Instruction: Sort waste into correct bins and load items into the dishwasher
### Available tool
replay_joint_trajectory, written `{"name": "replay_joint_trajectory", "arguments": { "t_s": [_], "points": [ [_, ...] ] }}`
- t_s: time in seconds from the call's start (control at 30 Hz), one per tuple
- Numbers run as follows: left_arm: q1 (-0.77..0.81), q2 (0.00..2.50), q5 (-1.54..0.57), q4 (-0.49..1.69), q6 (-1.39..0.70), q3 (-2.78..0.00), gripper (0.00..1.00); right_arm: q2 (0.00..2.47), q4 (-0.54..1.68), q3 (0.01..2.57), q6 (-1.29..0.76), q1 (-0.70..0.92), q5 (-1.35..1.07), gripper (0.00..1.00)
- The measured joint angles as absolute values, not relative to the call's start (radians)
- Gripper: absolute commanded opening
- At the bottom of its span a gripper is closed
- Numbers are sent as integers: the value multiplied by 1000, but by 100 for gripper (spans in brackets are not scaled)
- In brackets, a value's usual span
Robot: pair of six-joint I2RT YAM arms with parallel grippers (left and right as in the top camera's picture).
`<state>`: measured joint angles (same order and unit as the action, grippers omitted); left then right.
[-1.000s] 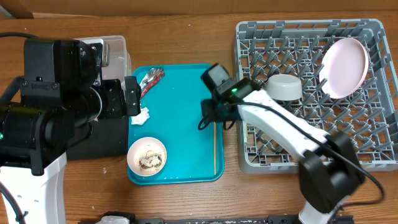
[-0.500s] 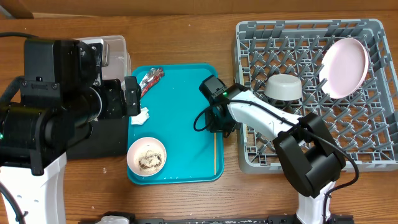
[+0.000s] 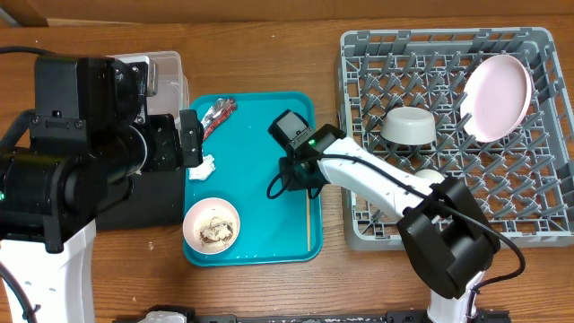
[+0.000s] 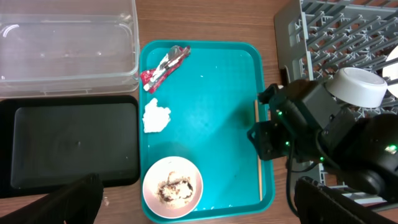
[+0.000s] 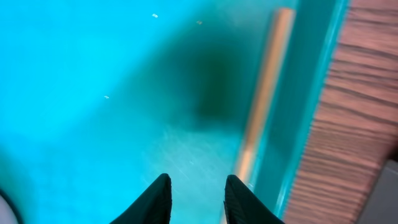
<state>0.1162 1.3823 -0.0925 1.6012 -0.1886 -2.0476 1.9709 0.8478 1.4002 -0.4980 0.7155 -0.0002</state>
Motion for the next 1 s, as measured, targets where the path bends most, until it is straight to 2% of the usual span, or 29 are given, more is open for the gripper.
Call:
{"name": "replay_joint_trajectory", "arguments": {
  "t_s": [0.5, 0.73, 1.0],
  "points": [
    [116, 1383, -93, 1602, -189, -2048, 100, 1991, 830, 1365, -511, 700, -18, 37],
    [116, 1382, -93, 1601, -189, -2048, 100, 1952, 845, 1375, -492, 701, 15, 47],
    [116, 1382, -93, 1601, -189, -2048, 100, 1959, 812, 1372, -491, 701, 35, 51]
  ]
}}
